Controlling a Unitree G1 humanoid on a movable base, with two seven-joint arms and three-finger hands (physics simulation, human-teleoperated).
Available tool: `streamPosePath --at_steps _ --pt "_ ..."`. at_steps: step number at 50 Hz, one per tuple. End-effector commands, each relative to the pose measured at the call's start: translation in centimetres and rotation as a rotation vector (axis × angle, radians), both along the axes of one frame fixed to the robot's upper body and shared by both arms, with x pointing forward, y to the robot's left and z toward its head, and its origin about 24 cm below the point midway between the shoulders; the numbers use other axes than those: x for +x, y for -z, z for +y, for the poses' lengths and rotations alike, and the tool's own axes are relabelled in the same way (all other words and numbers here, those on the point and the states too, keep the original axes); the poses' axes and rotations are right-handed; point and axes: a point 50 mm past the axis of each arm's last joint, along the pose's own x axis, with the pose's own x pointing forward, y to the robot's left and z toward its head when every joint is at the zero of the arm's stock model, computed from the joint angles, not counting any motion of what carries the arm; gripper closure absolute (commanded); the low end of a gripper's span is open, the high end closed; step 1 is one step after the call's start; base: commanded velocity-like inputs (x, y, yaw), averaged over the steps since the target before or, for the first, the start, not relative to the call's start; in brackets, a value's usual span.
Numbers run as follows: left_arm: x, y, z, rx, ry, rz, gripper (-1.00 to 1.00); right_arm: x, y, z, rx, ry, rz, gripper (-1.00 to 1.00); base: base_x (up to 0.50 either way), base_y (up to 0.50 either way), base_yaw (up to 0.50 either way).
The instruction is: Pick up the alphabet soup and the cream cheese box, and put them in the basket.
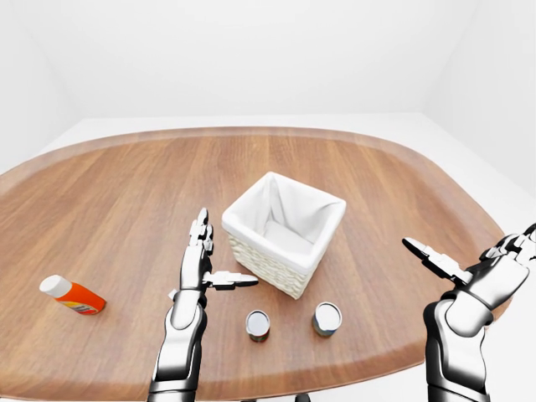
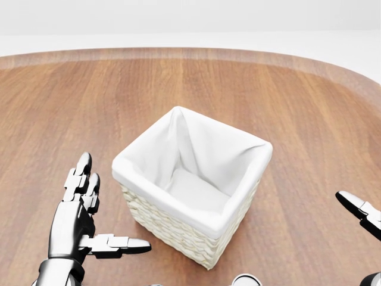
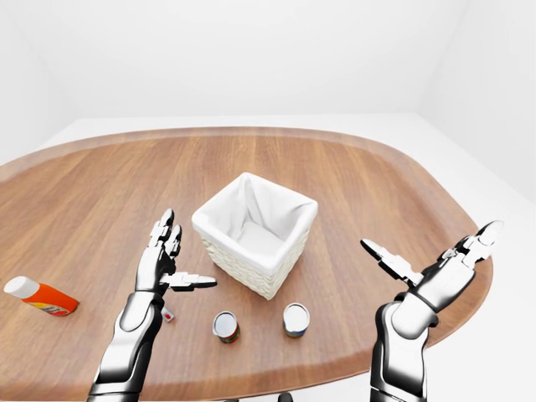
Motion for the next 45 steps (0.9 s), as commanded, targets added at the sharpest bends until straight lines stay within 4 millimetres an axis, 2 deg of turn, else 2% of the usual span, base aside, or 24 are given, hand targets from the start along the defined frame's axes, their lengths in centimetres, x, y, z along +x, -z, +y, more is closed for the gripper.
streamPosePath --at_steps 1,19,45 --pt "0.01 0.06 0.07 0.001 -0.001 -0.002 -1.0 0.06 0.11 0.01 0.002 -0.001 0.005 -1.0 0.14 0.2 0.0" --pt "0.16 0.13 0.07 0.001 0.0 -0.001 -1.0 0.16 0.06 0.03 0.001 -0.004 0.003 -1.0 0.14 0.18 0.0" --pt "0.11 0.17 0.16 0.003 -0.004 -0.001 -1.0 0.1 -0.13 0.05 0.003 -0.003 -0.008 -1.0 0.16 0.0 0.0"
